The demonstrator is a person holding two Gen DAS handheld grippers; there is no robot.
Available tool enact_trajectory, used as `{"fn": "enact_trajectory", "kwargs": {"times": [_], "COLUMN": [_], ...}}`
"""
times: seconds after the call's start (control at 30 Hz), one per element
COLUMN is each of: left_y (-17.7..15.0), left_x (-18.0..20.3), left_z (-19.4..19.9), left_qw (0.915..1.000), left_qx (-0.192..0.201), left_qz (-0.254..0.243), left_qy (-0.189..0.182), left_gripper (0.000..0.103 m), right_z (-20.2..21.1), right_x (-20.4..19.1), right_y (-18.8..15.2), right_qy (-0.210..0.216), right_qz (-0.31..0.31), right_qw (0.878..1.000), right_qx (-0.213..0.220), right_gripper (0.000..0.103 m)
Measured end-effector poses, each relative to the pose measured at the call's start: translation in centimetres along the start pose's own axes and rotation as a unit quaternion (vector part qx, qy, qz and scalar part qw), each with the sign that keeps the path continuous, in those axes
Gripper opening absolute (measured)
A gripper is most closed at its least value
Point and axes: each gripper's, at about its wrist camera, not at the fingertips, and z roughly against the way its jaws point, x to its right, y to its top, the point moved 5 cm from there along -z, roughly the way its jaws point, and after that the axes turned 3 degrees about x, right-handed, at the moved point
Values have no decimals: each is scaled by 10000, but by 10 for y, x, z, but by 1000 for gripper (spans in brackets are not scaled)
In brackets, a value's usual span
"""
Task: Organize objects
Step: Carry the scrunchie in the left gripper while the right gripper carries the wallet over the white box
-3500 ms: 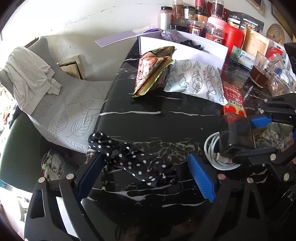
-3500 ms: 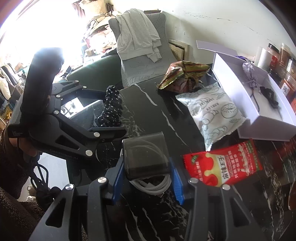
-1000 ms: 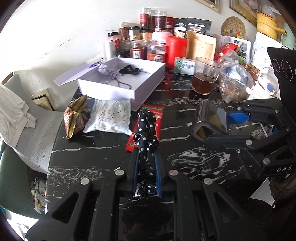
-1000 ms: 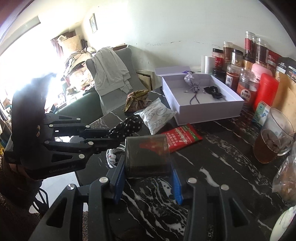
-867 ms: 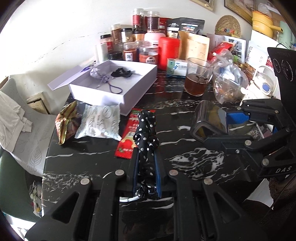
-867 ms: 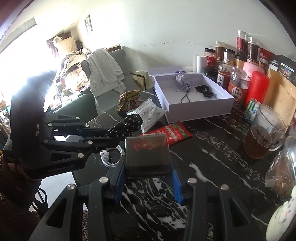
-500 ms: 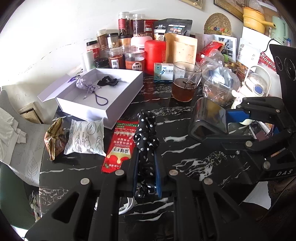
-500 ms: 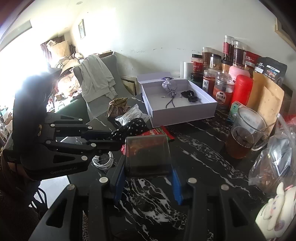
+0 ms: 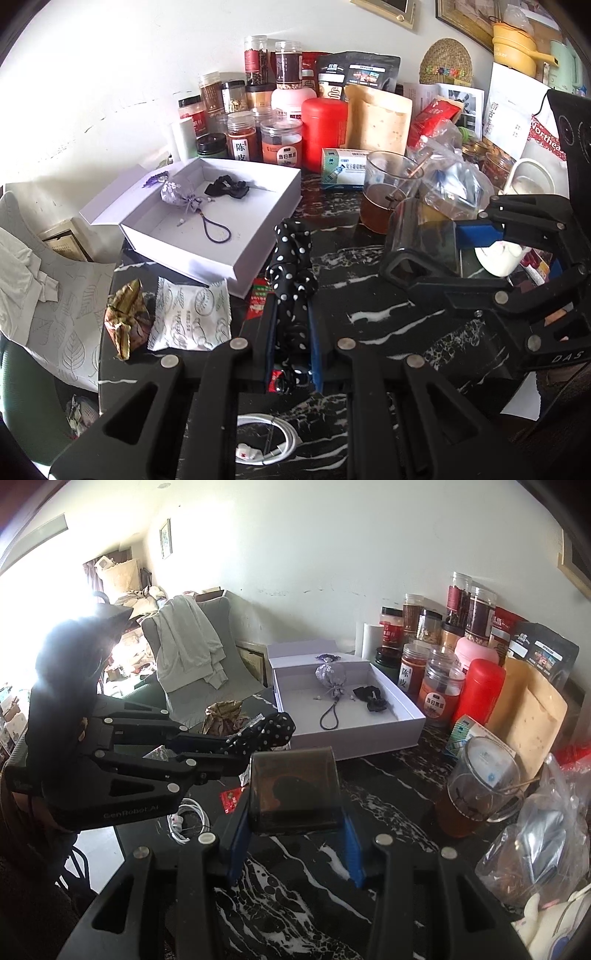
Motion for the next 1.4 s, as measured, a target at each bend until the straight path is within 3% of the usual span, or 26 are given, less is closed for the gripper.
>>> {"fn": "enact_trajectory", "kwargs": {"times": [0.67,1.4], "left_y": [64,130], "left_x": [-66,-137], "left_z": [-46,-149], "left_qw": [9995,9993], "left_qx": [-20,-105], "left_qz": [195,134], "left_qy": [263,343], "left_gripper": [14,14], "right_z": [-61,-162], "right_x": [23,81], "right_y": [71,125], "right_qy": [113,-99], "right_qz": [273,129], "right_qw": [9995,9999], "right_qx": [57,-42], "right_gripper": [43,43]}}
